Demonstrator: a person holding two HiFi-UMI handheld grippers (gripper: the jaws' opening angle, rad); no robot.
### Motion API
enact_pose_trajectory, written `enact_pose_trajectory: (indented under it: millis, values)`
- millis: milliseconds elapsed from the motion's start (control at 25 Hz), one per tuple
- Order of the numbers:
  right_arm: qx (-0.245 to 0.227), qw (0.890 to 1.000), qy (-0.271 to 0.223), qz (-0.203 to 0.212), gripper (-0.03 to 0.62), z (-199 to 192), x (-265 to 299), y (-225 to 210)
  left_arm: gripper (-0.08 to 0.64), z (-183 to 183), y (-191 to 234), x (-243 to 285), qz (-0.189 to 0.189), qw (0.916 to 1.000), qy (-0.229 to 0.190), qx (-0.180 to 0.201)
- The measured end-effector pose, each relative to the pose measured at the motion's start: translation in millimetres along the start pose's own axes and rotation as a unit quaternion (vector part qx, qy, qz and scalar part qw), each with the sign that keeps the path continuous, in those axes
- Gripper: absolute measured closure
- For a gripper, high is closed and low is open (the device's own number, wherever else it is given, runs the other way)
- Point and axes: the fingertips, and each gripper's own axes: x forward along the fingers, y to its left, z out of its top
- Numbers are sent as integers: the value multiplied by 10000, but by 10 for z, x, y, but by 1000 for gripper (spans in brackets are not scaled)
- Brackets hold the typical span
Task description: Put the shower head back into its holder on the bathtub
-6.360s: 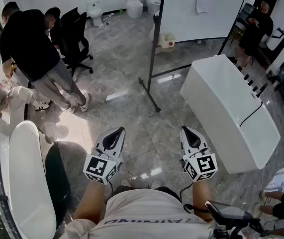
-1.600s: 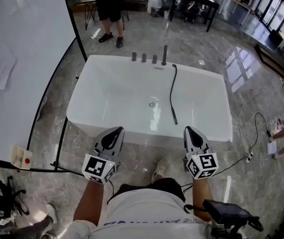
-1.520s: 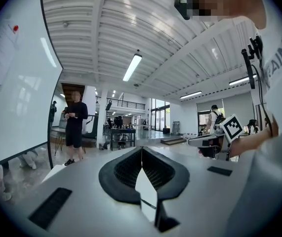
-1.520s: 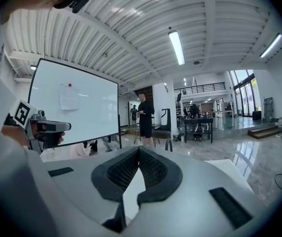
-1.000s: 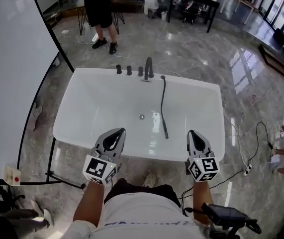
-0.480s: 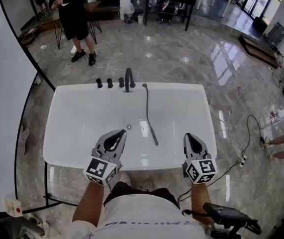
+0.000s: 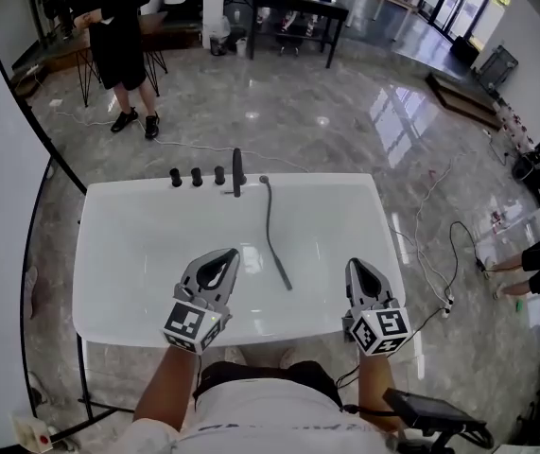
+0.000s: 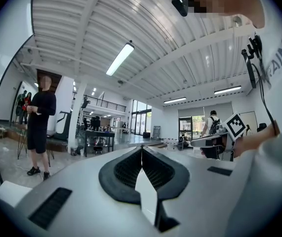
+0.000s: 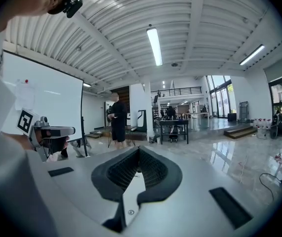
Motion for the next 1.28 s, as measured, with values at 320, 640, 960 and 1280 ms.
enact_pose_trajectory:
  millis: [320, 640, 960, 1280]
  values:
    - [45, 9999, -38, 143, 581, -180, 173, -117, 541, -181, 38, 89, 170, 9998, 105, 50]
    - [302, 9991, -47, 288, 580, -224, 168, -874, 541, -46, -429, 581, 299, 9992, 92, 266]
    - [410, 9986, 147, 299, 580, -512, 210, -1220, 541, -396, -575, 969, 155, 9980, 507, 348]
    - [647, 9953, 715, 87, 581, -1175, 444, -1454, 541, -829, -458, 1399, -114, 9951, 836, 519]
